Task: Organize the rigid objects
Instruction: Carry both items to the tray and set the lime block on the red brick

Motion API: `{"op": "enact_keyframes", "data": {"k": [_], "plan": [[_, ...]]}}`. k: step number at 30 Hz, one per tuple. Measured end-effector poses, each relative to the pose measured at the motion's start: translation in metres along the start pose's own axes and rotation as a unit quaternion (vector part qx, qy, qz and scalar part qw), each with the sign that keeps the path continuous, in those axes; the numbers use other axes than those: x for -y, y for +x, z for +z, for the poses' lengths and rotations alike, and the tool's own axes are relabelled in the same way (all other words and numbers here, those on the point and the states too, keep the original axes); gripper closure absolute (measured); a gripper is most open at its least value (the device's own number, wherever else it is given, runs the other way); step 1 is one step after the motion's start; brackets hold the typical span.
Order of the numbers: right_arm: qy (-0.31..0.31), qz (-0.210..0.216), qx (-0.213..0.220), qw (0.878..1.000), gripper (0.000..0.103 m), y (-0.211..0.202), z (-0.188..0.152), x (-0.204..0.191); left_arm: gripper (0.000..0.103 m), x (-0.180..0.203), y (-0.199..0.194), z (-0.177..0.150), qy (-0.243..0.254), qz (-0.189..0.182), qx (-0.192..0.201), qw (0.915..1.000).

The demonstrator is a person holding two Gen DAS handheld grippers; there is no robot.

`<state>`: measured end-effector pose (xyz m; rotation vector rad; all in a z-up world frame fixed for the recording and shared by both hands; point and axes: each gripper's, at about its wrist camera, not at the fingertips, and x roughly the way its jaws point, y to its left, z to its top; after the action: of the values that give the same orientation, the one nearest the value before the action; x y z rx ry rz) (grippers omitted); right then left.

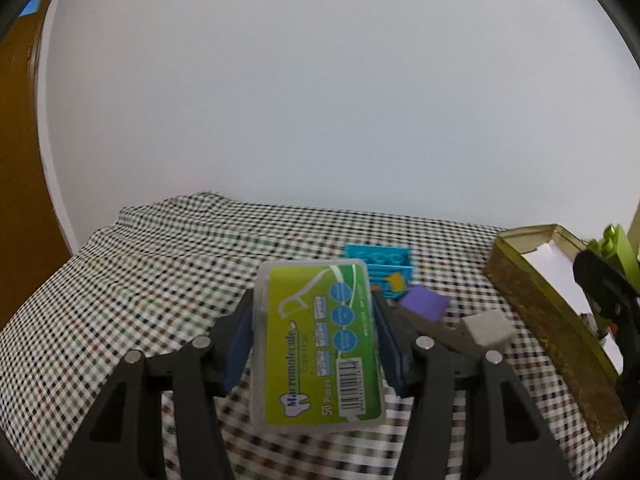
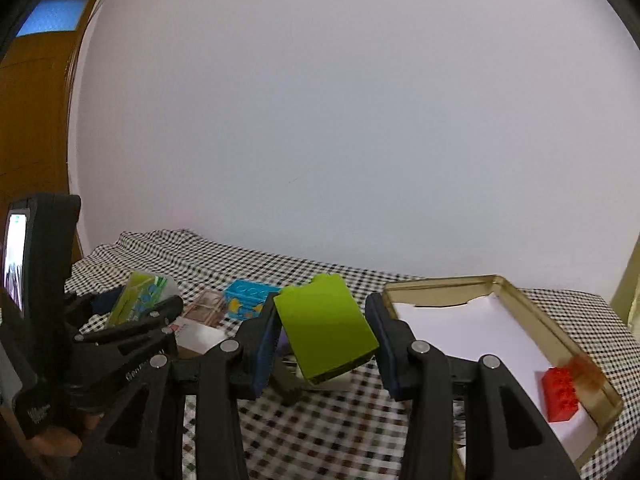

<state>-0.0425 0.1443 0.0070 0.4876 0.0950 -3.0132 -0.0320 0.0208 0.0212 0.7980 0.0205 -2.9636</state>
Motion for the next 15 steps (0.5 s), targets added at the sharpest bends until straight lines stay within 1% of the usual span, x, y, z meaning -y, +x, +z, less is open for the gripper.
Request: {"op": "enact_keyframes", "data": {"k": [4, 15], "plan": [[-0.002, -0.02, 0.011, 1.0, 0.057, -0.006, -0.001, 0.011, 0.048, 0.021, 0.001, 0.0, 0.012, -0.011, 0.004, 0.9999], [0.018, -0.057, 0.015, 0.998, 0.057, -0.005, -0.004, 0.058, 0.048, 0.063, -0.003, -0.005, 0.03, -0.041, 0.007, 0.9987]]}}
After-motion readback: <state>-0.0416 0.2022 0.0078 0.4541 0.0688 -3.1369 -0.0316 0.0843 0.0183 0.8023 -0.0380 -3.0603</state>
